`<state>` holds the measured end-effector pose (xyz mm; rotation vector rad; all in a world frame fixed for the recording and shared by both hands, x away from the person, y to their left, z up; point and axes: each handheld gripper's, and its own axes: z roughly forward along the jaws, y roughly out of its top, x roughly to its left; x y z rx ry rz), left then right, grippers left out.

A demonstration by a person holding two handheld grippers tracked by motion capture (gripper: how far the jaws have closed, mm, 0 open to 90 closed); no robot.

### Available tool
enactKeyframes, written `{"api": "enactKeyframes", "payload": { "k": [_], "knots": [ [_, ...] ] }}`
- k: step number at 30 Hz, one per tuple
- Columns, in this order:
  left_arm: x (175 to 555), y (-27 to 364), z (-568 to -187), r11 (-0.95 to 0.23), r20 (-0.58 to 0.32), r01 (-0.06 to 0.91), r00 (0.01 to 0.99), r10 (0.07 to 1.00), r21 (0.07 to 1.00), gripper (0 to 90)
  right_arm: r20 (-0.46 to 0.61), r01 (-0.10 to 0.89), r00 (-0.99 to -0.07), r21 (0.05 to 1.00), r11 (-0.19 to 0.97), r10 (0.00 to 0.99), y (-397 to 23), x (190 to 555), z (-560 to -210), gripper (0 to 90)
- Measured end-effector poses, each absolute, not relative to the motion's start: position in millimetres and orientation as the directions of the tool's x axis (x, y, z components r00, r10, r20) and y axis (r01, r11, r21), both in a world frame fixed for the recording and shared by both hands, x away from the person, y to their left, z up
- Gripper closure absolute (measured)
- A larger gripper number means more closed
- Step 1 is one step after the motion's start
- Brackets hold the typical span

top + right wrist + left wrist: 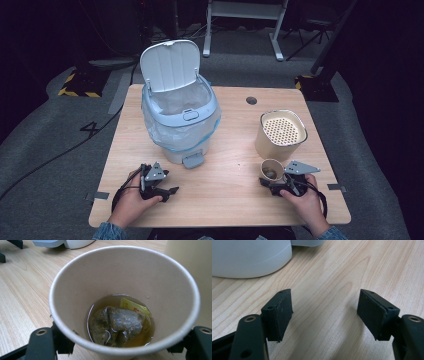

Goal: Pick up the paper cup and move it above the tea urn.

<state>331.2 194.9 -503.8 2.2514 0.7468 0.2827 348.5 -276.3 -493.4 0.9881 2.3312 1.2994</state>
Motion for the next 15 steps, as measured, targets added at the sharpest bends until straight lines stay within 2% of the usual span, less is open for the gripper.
{"api": "enactKeyframes", "payload": {
  "k": [15],
  "knots": [
    [331.7,194.9,-503.8,-0.559,-0.020,0.431,0.804,0.594,0.709,28.8,0.055,0.408,-0.717,0.842,0.354,0.695,-290.3,342.3,-466.0,29.4]
  ]
}}
